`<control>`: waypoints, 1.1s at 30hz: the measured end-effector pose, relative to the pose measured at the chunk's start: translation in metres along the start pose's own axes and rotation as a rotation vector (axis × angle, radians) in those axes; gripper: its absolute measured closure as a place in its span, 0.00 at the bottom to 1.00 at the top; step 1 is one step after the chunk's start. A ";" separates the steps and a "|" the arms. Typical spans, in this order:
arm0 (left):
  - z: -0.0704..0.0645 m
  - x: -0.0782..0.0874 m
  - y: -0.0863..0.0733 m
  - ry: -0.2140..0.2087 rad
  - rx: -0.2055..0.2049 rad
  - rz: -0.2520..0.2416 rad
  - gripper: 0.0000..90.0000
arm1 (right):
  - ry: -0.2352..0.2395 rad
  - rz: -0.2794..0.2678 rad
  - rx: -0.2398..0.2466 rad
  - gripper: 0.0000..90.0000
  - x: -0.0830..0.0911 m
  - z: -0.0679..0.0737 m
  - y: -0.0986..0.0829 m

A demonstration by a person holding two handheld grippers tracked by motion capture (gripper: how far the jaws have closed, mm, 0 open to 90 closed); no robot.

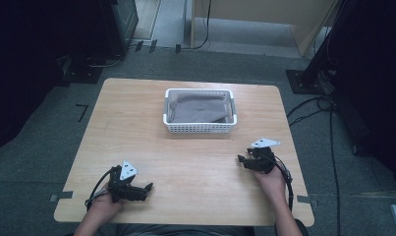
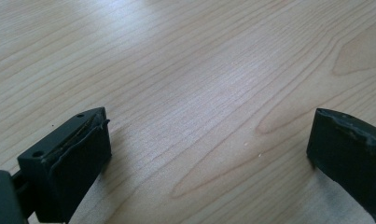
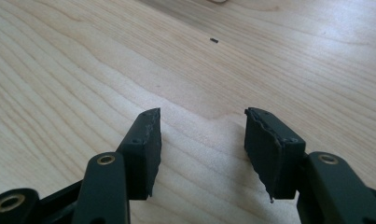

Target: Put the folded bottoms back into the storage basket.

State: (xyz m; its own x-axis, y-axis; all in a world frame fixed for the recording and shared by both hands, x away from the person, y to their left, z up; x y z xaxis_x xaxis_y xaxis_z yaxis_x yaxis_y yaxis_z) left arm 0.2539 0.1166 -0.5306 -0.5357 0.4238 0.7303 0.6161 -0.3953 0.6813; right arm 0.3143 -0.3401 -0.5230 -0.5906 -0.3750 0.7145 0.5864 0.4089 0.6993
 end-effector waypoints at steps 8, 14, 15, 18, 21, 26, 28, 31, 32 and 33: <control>-0.001 0.000 0.000 0.000 0.003 0.001 0.00 | -0.016 -0.085 0.015 0.35 -0.008 -0.003 -0.005; -0.001 0.000 0.000 0.000 0.002 0.000 0.00 | -0.035 -0.072 -0.005 0.26 -0.009 -0.003 -0.005; -0.001 0.000 0.000 0.000 0.003 0.000 0.00 | -0.039 -0.070 -0.008 0.25 -0.009 -0.002 -0.005; -0.001 0.000 0.000 0.000 0.002 0.000 0.00 | -0.052 -0.064 -0.020 0.21 -0.010 0.000 -0.004; -0.001 0.000 0.000 0.000 0.001 0.002 0.00 | -0.064 -0.061 -0.031 0.20 -0.010 0.001 -0.004; -0.001 0.000 0.000 0.000 0.002 0.001 0.00 | -0.076 -0.057 -0.045 0.18 -0.010 0.002 -0.005; -0.001 0.000 0.000 0.001 0.002 0.001 0.00 | -0.079 -0.056 -0.048 0.17 -0.010 0.002 -0.005; -0.001 0.000 0.000 0.000 0.002 0.001 0.00 | -0.080 -0.054 -0.053 0.16 -0.010 0.002 -0.005; -0.001 0.000 0.000 0.000 0.002 0.001 0.00 | -0.081 -0.054 -0.054 0.16 -0.010 0.002 -0.005; -0.001 0.000 0.000 0.000 0.002 0.001 0.00 | -0.083 -0.052 -0.055 0.15 -0.010 0.003 -0.005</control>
State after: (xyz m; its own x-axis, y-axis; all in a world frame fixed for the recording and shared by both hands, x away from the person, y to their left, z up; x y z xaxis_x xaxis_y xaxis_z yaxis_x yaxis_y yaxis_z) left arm 0.2536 0.1161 -0.5306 -0.5354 0.4234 0.7308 0.6174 -0.3943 0.6807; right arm 0.3162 -0.3359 -0.5335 -0.6636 -0.3238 0.6744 0.5820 0.3431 0.7373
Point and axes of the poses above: each handheld gripper's, and its own axes: x roughly backward along the jaws, y roughly out of its top, z roughly to its left, the point moved 1 cm from there along -x, roughly forward along the jaws, and after that the axes turned 5 degrees about x, right-handed, at the moved point
